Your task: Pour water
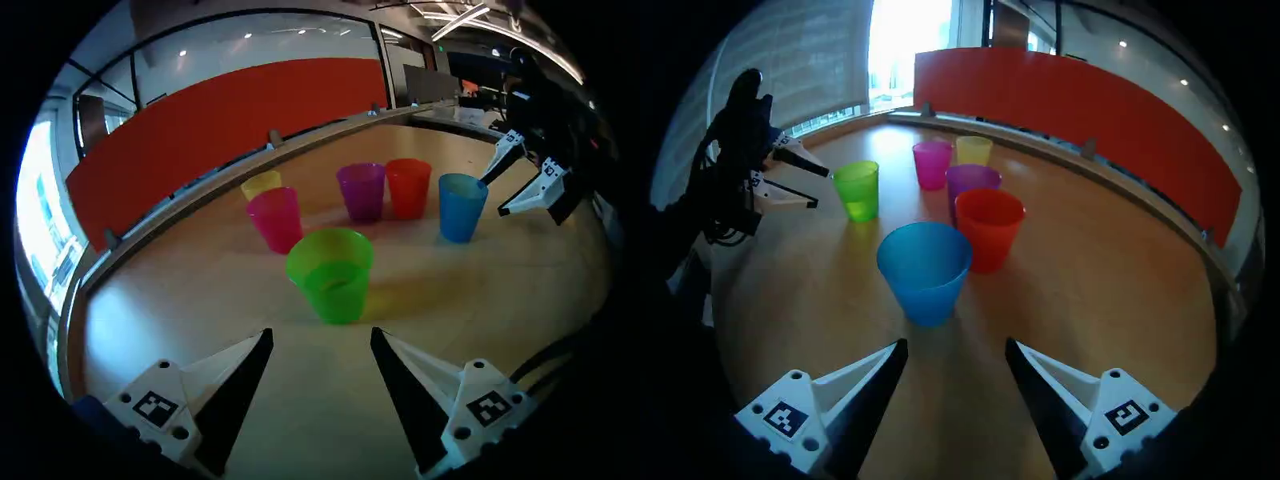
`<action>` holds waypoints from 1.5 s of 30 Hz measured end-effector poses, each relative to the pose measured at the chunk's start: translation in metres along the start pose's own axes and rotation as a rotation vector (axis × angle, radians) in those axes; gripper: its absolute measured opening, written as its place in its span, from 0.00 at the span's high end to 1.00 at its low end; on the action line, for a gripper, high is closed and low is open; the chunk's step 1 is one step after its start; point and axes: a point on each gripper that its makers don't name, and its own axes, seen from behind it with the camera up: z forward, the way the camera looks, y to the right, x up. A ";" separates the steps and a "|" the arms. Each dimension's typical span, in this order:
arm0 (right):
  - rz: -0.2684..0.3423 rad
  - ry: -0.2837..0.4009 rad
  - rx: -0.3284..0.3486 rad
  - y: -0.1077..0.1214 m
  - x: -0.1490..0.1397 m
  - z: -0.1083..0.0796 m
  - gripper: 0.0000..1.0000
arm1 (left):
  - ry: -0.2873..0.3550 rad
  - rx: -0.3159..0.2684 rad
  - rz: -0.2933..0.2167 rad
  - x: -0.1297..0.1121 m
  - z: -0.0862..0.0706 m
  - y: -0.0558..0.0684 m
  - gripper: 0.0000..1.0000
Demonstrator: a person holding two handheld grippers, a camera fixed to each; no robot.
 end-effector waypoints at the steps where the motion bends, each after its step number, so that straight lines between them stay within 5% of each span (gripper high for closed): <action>1: 0.007 0.006 -0.010 0.002 0.000 -0.003 0.05 | 0.009 0.006 -0.012 0.001 -0.003 -0.002 0.10; 26: 0.109 0.183 -0.278 0.066 0.015 -0.057 0.05 | 0.179 0.213 -0.210 0.008 -0.057 -0.061 0.10; 35: 0.123 0.292 -0.374 0.082 0.039 -0.071 0.05 | 0.256 0.279 -0.269 0.013 -0.075 -0.079 0.10; 45: 0.130 0.462 -0.506 0.109 0.077 -0.089 0.06 | 0.340 0.364 -0.280 0.022 -0.100 -0.095 0.10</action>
